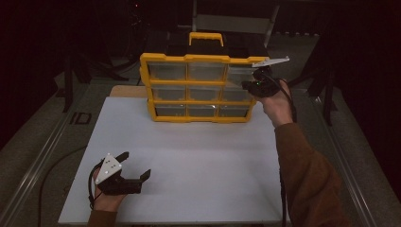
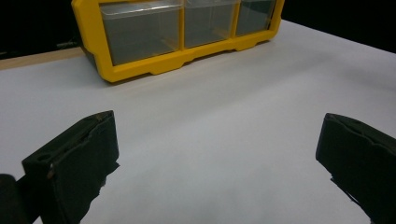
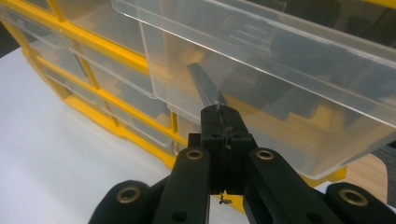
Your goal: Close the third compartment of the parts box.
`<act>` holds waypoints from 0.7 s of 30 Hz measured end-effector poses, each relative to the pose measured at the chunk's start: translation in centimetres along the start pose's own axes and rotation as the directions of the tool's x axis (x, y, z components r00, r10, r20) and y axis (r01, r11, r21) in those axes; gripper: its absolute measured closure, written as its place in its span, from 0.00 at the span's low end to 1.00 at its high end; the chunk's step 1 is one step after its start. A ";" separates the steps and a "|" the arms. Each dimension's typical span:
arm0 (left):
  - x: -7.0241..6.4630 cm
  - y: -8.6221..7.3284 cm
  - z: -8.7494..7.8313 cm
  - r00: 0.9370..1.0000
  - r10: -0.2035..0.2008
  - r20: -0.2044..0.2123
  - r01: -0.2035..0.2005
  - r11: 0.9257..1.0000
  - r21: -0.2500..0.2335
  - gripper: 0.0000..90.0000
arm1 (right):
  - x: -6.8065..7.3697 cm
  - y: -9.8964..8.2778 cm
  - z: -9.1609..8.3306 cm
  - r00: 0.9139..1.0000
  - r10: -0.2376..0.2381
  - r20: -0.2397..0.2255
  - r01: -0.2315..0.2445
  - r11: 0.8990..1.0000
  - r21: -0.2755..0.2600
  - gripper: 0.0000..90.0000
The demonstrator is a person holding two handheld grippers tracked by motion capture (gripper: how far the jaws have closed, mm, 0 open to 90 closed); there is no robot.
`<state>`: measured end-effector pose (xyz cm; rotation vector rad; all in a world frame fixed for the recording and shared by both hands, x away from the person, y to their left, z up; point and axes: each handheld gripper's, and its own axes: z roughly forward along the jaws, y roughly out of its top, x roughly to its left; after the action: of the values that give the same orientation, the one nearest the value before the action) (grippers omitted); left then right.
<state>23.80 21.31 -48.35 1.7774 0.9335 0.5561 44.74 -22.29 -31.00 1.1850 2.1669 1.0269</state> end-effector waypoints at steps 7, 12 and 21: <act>0.0 0.0 0.0 1.000 -0.001 0.000 0.001 1.000 0.001 0.00 | -0.5 0.0 0.2 0.999 0.032 0.022 -0.031 0.999 -0.026 1.00; 0.1 0.0 0.0 1.000 -0.002 -0.001 0.002 1.000 -0.002 0.00 | -0.6 0.1 0.5 0.999 0.041 0.032 -0.040 0.999 -0.033 1.00; 0.1 0.0 -0.1 1.000 -0.004 -0.002 0.004 1.000 -0.004 0.00 | -1.1 0.0 0.9 0.996 0.071 0.054 -0.069 0.997 -0.037 1.00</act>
<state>23.77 21.42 -48.31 1.7712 0.9362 0.5574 45.94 -22.84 -31.52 1.2657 2.0700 1.0445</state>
